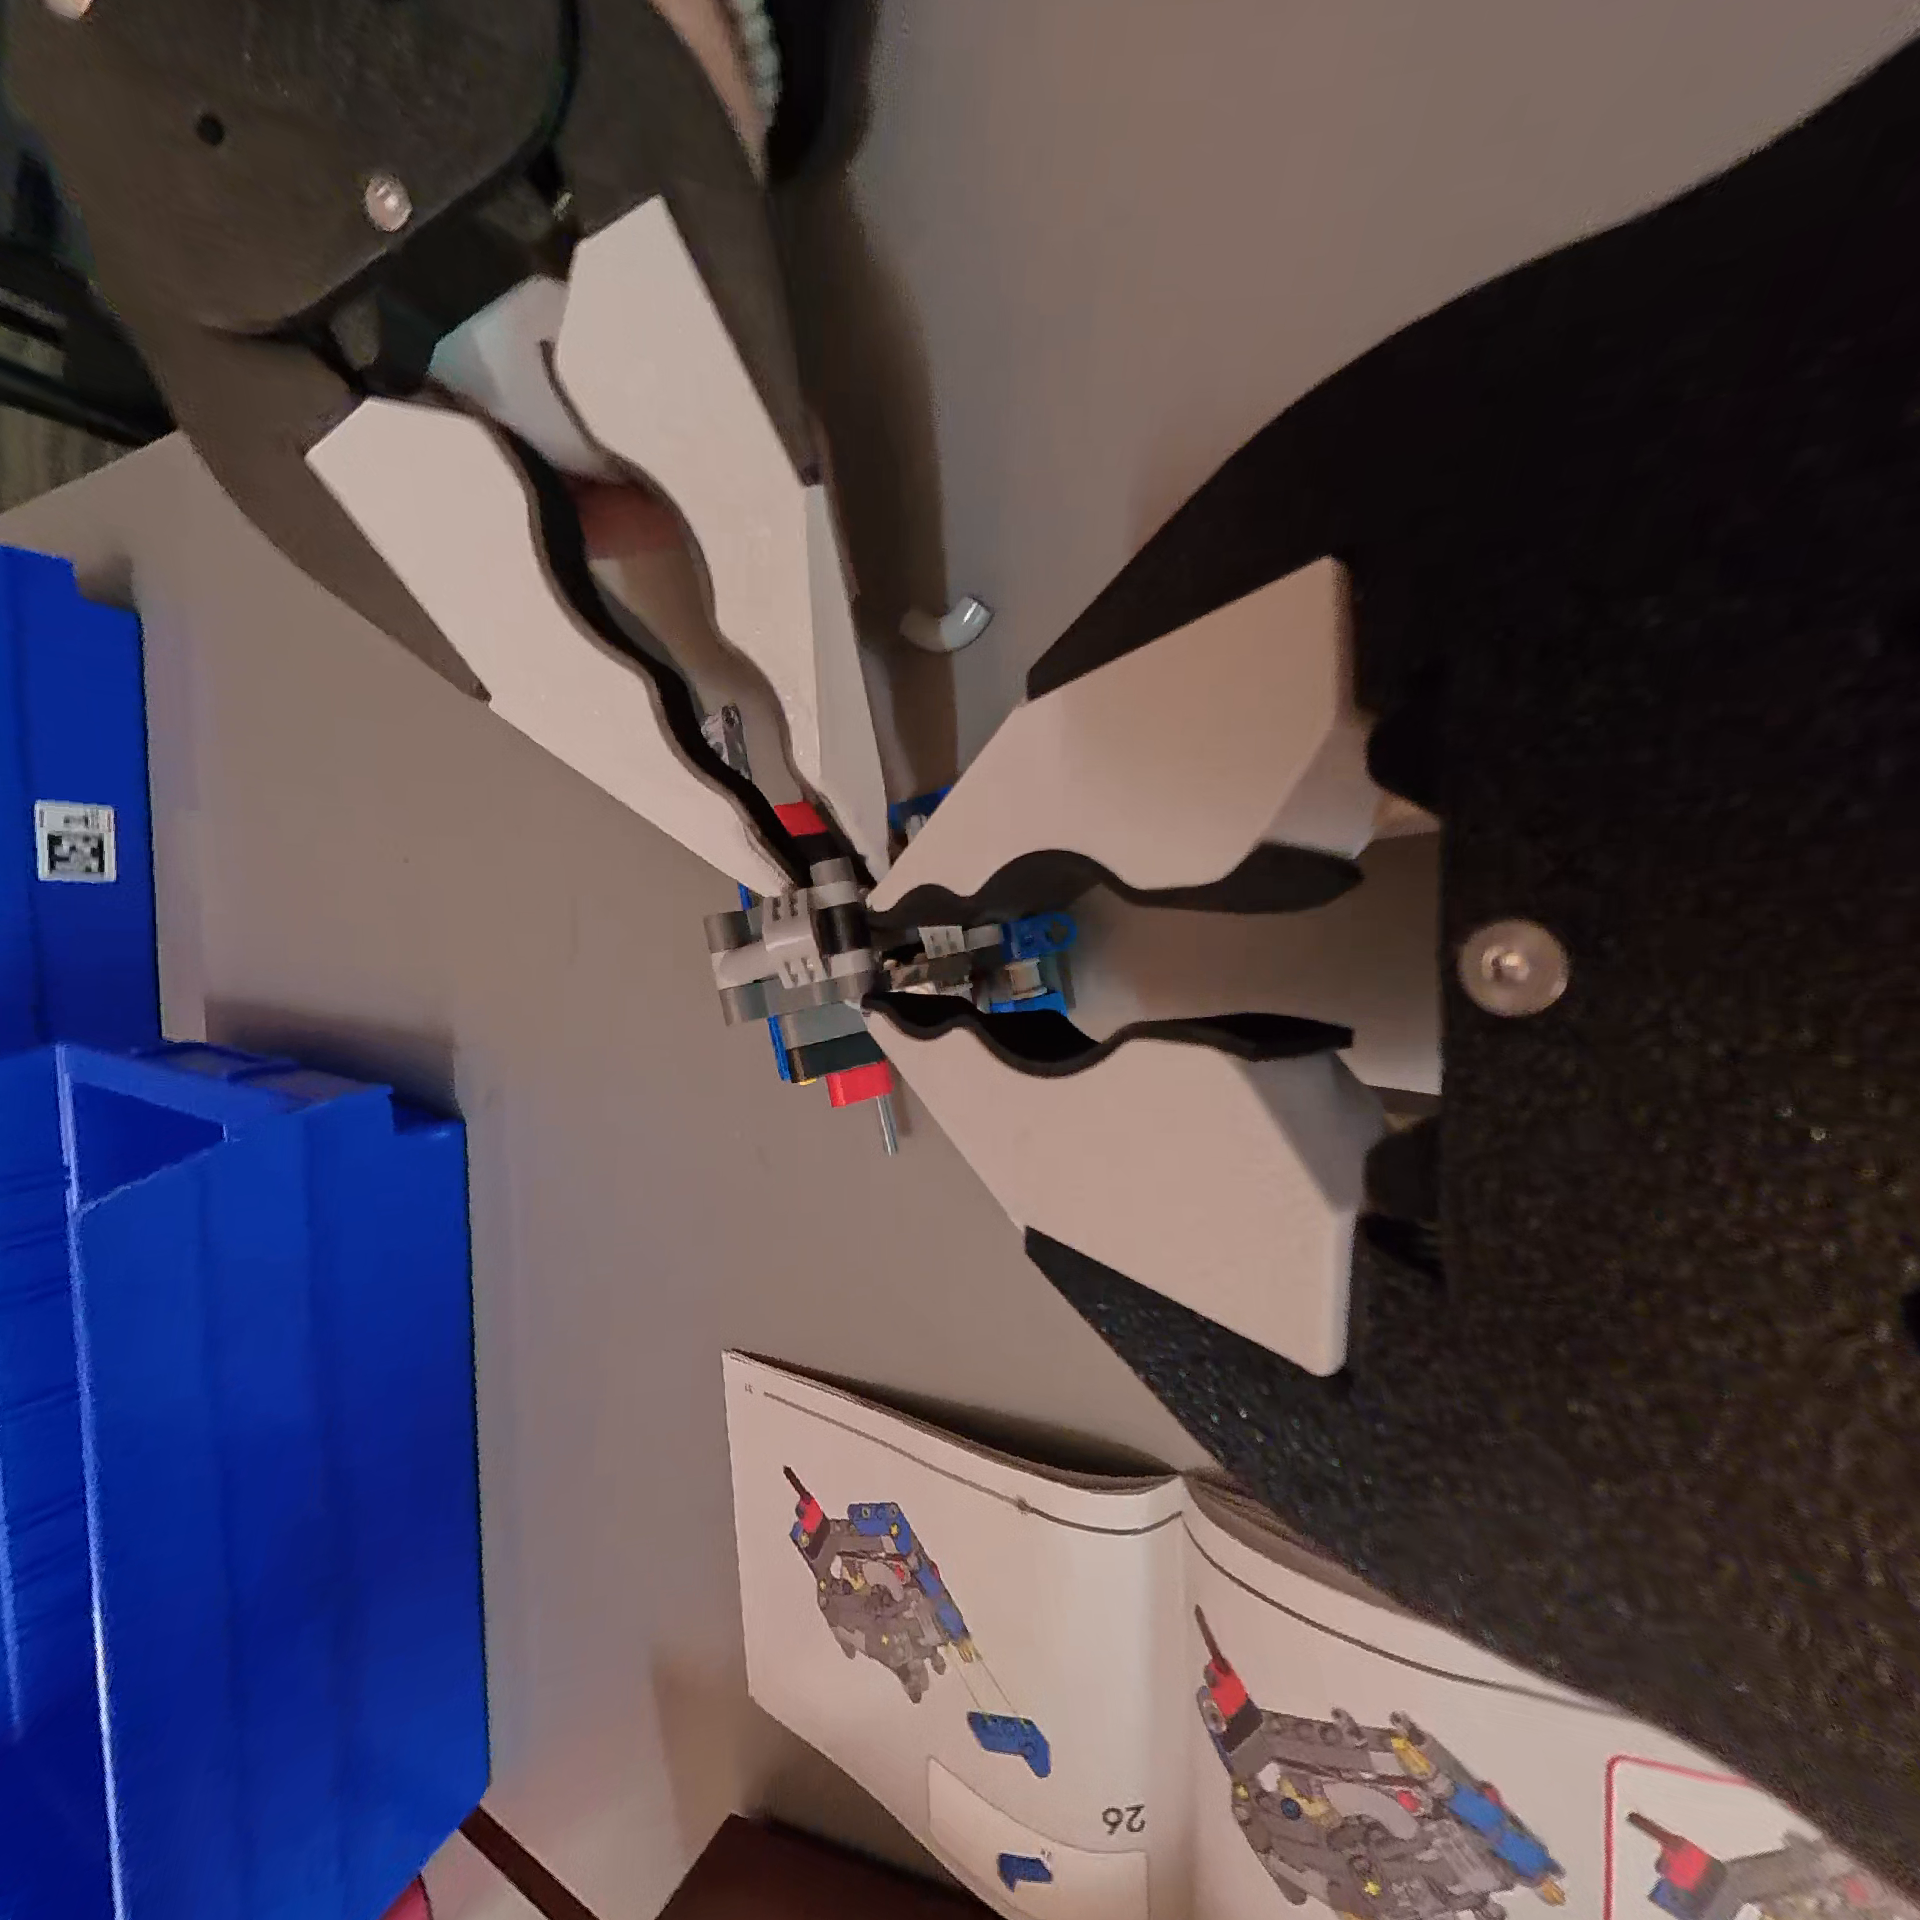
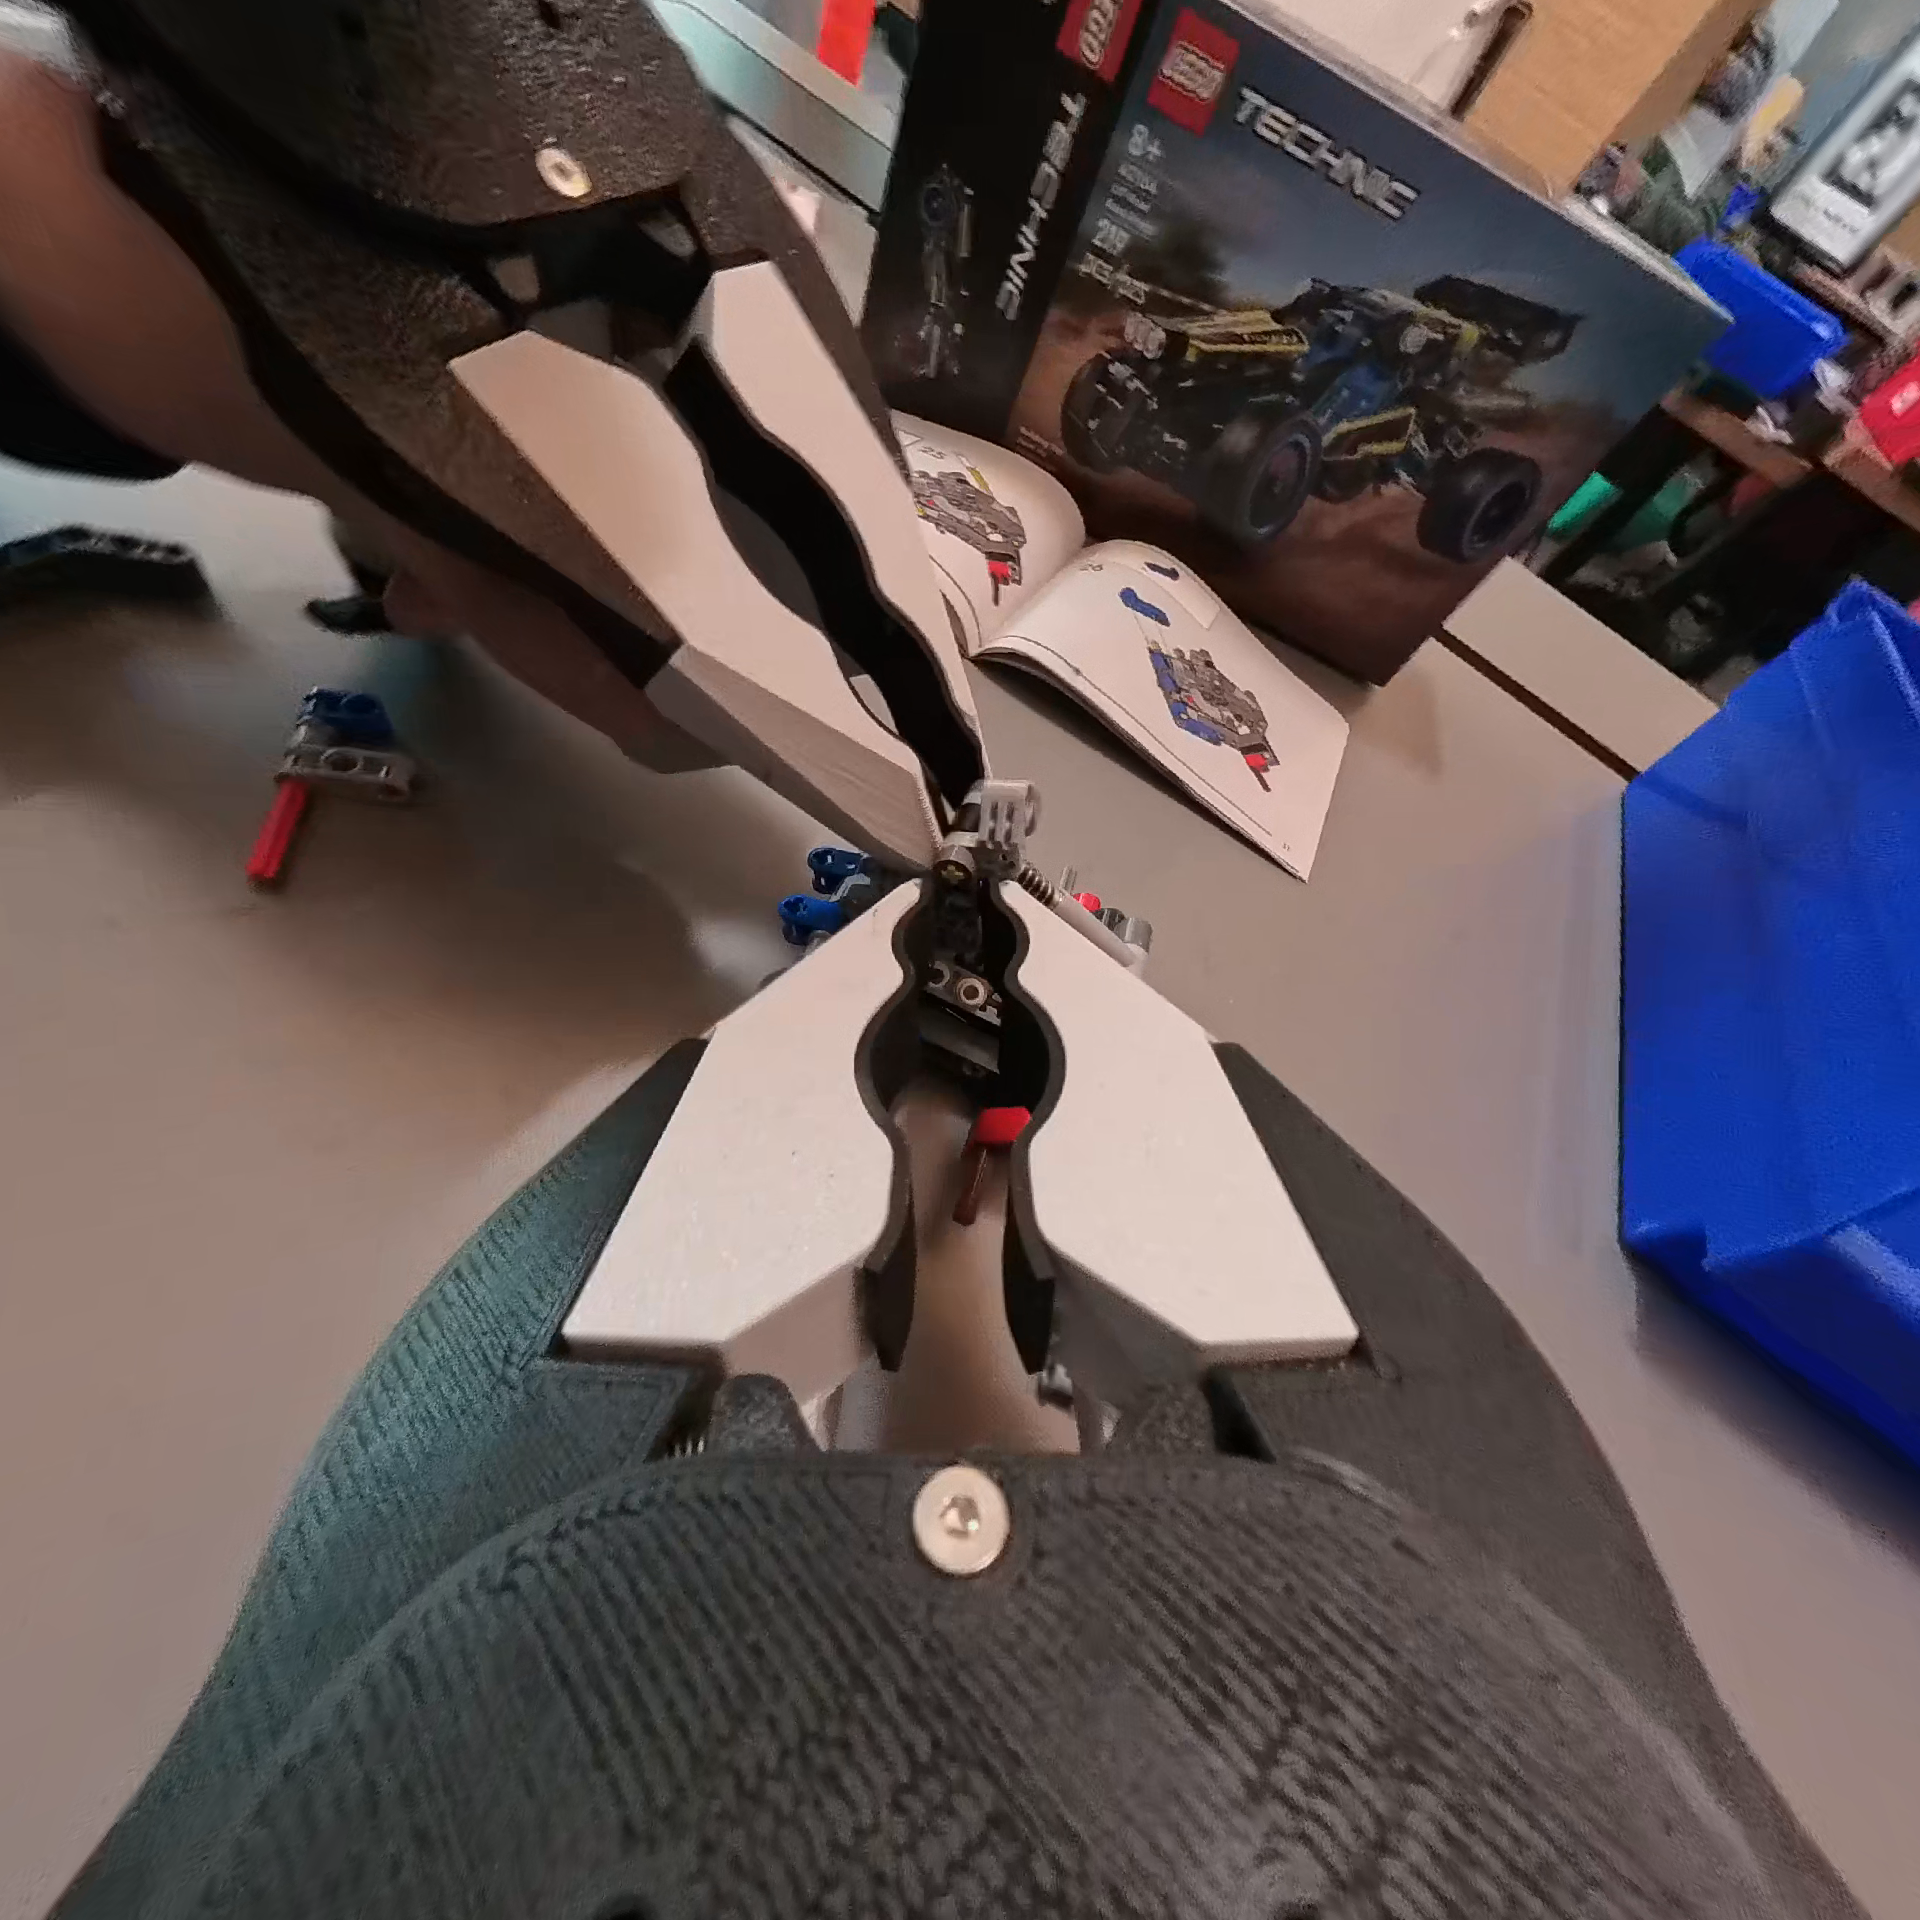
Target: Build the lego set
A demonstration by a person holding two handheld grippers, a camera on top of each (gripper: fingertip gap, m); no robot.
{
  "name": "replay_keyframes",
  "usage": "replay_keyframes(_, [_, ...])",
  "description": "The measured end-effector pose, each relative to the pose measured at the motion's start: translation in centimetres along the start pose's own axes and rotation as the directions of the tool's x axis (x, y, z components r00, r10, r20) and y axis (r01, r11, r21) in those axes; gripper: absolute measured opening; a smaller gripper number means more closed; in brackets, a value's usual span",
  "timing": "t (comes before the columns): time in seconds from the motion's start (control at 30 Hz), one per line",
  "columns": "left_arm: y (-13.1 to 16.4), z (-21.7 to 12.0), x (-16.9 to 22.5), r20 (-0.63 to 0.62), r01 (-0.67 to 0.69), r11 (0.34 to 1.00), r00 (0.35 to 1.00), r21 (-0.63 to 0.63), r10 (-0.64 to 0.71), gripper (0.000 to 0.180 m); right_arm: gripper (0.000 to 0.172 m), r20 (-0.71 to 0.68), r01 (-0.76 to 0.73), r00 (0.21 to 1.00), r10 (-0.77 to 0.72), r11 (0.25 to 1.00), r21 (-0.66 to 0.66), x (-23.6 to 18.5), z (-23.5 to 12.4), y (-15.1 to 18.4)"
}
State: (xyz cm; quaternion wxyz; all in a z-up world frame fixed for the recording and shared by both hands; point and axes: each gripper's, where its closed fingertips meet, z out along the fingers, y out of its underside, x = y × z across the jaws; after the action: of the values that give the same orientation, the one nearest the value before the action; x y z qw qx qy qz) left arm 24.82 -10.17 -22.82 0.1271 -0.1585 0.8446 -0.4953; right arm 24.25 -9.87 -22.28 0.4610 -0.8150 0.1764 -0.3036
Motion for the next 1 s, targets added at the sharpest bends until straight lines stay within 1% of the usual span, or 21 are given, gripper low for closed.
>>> replay_keyframes(0.03, [-0.1, -0.1, 0.1, -0.016, -0.033, 0.999, 0.999, 0.009, 0.033, 0.003, 0.005, 0.026, 0.022, 0.999, -0.022, 1.0, 0.008, -0.1, -0.1, 0.1])
replay_keyframes(0.07, [-0.3, -0.3, 0.1, -0.016, -0.07, 0.997, 0.997, 0.026, 0.07, 0.002, 0.005, 0.051, 0.011, 0.999, -0.012, 1.0, 0.011, 0.0, -0.3, 0.3])
replay_keyframes(0.1, [-0.5, -0.5, -0.1, -0.004, -0.108, 0.993, 0.994, 0.04, 0.108, 0.004, 0.005, 0.076, -0.005, 0.997, 0.004, 1.0, 0.013, 0.1, -0.5, 0.4])
replay_keyframes(0.13, [-0.5, -0.6, -0.2, 0.004, -0.142, 0.989, 0.99, 0.045, 0.142, 0.008, 0.006, 0.108, -0.001, 0.994, -0.001, 1.0, 0.019, -0.1, -0.7, 0.5])
replay_keyframes(0.17, [-0.5, -0.7, -0.2, 0.0, -0.163, 0.985, 0.987, 0.047, 0.164, 0.008, 0.006, 0.136, 0.014, 0.991, -0.018, 0.999, 0.031, -0.2, -1.0, 0.5])
replay_keyframes(0.27, [-0.5, -0.9, 0.8, -0.053, -0.209, 0.976, 0.976, 0.065, 0.212, 0.009, 0.006, 0.211, 0.032, 0.977, -0.042, 0.998, 0.048, -0.8, -1.4, 0.7])
replay_keyframes(0.4, [-0.3, -1.7, 2.3, -0.127, -0.338, 0.936, 0.929, 0.097, 0.349, 0.008, 0.006, 0.349, 0.065, 0.932, -0.097, 0.993, 0.103, -1.9, -2.3, 0.6])
replay_keyframes(0.47, [-0.2, -2.0, 3.1, -0.182, -0.345, 0.933, 0.916, 0.1, 0.358, 0.008, 0.006, 0.419, 0.067, 0.901, -0.114, 0.99, 0.125, -2.4, -2.8, 0.6])
replay_keyframes(0.53, [-0.3, -2.2, 3.5, -0.208, -0.342, 0.933, 0.91, 0.115, 0.359, 0.007, 0.006, 0.468, 0.069, 0.875, -0.128, 0.987, 0.142, -2.6, -3.0, 0.5])
replay_keyframes(0.6, [0.0, -2.4, 4.2, -0.259, -0.321, 0.94, 0.904, 0.118, 0.341, 0.006, 0.006, 0.513, 0.07, 0.846, -0.142, 0.985, 0.157, -3.0, -3.1, 0.5])
replay_keyframes(0.67, [0.0, -2.6, 4.2, -0.269, -0.314, 0.941, 0.902, 0.125, 0.337, 0.01, 0.006, 0.543, 0.067, 0.827, -0.146, 0.984, 0.163, -3.2, -3.2, 0.4])
replay_keyframes(0.77, [-0.1, -2.5, 4.5, -0.279, -0.307, 0.942, 0.901, 0.133, 0.333, 0.009, 0.006, 0.543, 0.067, 0.826, -0.153, 0.983, 0.174, -3.3, -3.1, 0.2])
replay_keyframes(0.83, [0.2, -2.7, 5.0, -0.319, -0.295, 0.947, 0.891, 0.128, 0.321, 0.018, 0.006, 0.545, 0.074, 0.823, -0.16, 0.982, 0.176, -3.4, -3.1, 0.2])
replay_keyframes(1.0, [-0.1, -2.3, 4.4, -0.287, -0.26, 0.956, 0.913, 0.135, 0.288, 0.009, 0.006, 0.539, 0.075, 0.827, -0.163, 0.981, 0.181, -3.3, -3.1, 0.1])
